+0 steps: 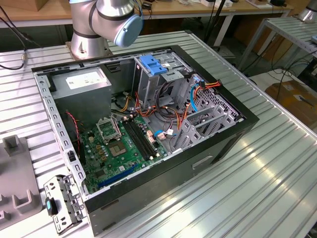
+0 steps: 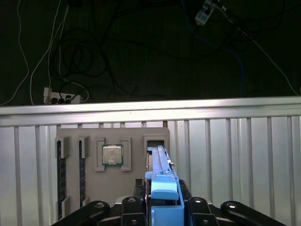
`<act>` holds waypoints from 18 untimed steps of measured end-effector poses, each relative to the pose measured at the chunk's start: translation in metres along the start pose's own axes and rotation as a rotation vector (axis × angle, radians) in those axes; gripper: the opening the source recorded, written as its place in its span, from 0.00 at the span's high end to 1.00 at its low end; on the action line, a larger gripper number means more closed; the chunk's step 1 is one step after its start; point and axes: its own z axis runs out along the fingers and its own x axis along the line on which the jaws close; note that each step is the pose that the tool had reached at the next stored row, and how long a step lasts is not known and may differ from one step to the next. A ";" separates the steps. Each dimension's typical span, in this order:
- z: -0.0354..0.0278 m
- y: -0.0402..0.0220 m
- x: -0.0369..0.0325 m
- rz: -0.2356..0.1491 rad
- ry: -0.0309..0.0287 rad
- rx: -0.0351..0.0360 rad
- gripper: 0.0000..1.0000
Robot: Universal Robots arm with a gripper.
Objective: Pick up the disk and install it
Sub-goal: 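Pick up the disk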
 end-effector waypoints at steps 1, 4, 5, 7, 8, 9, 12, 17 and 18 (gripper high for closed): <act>-0.0007 0.0000 0.0000 0.000 0.0000 -0.0001 0.63; -0.0021 0.0000 0.0000 0.000 -0.0001 0.0001 0.63; -0.0022 0.0000 0.0000 0.000 0.0000 0.0000 0.63; -0.0023 0.0000 0.0000 0.000 0.0000 -0.0001 0.63; -0.0023 0.0000 0.0000 0.000 0.0000 -0.0001 0.63; -0.0023 0.0000 0.0000 0.000 0.0000 0.0000 0.63; -0.0029 0.0000 0.0000 0.000 0.0001 -0.0003 0.63; -0.0057 0.0000 0.0000 0.000 0.0000 0.0000 0.63; -0.0068 0.0000 0.0000 0.000 0.0000 0.0000 0.63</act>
